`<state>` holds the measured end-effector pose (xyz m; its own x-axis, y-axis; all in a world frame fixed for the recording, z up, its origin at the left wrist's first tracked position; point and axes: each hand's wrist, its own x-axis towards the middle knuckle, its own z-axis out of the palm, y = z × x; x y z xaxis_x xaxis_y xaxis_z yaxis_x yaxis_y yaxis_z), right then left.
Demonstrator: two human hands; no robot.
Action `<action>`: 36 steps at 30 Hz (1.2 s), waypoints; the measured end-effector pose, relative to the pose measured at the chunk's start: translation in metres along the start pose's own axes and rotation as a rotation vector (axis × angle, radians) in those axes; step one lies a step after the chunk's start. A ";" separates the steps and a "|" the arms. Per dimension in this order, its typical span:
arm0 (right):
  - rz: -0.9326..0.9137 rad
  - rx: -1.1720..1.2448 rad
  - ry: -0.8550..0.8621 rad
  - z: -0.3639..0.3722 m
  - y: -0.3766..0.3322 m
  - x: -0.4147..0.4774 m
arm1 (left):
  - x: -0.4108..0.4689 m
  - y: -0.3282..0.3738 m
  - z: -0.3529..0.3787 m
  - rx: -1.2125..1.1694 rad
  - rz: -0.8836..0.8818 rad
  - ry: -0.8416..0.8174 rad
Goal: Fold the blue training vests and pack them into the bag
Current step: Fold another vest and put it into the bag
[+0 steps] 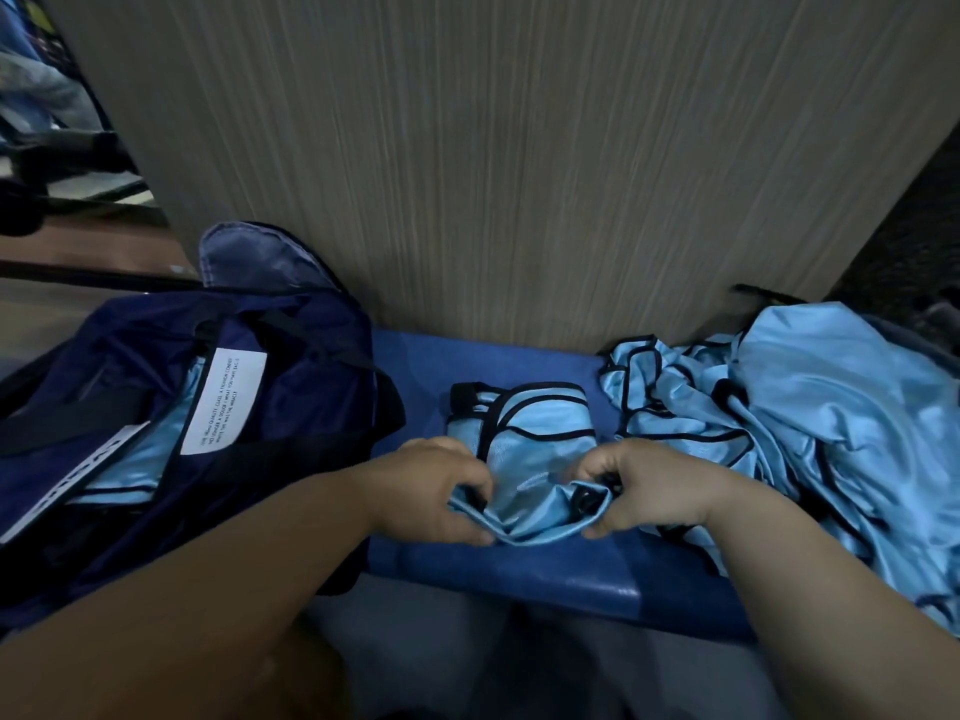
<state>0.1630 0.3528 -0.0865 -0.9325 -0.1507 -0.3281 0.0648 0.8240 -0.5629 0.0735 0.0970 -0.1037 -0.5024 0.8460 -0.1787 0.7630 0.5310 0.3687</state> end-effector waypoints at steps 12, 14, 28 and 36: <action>0.007 0.156 0.052 -0.008 0.007 -0.003 | 0.038 0.036 0.015 0.022 0.042 0.222; 0.026 0.061 0.338 -0.005 0.017 0.009 | 0.045 0.036 0.032 0.113 0.052 0.183; 0.106 -0.051 0.599 0.001 0.042 0.061 | 0.046 0.018 0.051 0.190 -0.032 0.228; 0.120 -0.091 0.573 -0.001 0.052 0.066 | 0.045 0.017 0.053 0.180 -0.038 0.251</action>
<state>0.1046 0.3862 -0.1369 -0.9655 0.2441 0.0906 0.1743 0.8645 -0.4715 0.0857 0.1464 -0.1539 -0.5993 0.7990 0.0499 0.7905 0.5807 0.1947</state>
